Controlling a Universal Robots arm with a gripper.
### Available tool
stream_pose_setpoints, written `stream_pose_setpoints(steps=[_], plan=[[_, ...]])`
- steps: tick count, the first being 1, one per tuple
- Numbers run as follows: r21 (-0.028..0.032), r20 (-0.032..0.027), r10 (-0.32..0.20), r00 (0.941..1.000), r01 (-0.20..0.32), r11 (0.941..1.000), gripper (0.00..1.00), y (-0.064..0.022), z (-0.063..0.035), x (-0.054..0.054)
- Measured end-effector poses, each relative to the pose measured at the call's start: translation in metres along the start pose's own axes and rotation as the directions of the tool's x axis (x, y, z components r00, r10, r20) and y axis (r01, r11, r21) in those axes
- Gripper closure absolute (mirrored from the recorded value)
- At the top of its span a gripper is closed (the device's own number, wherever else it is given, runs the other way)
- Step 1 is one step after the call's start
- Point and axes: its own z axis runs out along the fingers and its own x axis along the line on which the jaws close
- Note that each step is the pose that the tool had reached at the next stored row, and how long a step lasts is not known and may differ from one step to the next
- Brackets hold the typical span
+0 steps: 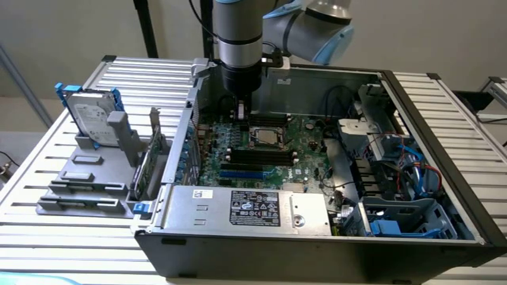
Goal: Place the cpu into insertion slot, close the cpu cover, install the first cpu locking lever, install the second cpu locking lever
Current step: 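Place the cpu into insertion slot, then close the cpu cover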
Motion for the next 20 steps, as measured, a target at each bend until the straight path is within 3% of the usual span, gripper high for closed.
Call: stream_pose_setpoints(steps=[15, 20], plan=[[0.0004, -0.0079, 0.001, 1.0000, -0.001, 1.0000, 0.89, 0.0000, -0.0005, 0.0000], [0.0004, -0.0081, 0.001, 1.0000, -0.001, 1.0000, 0.89, 0.0000, -0.0005, -0.0002]])
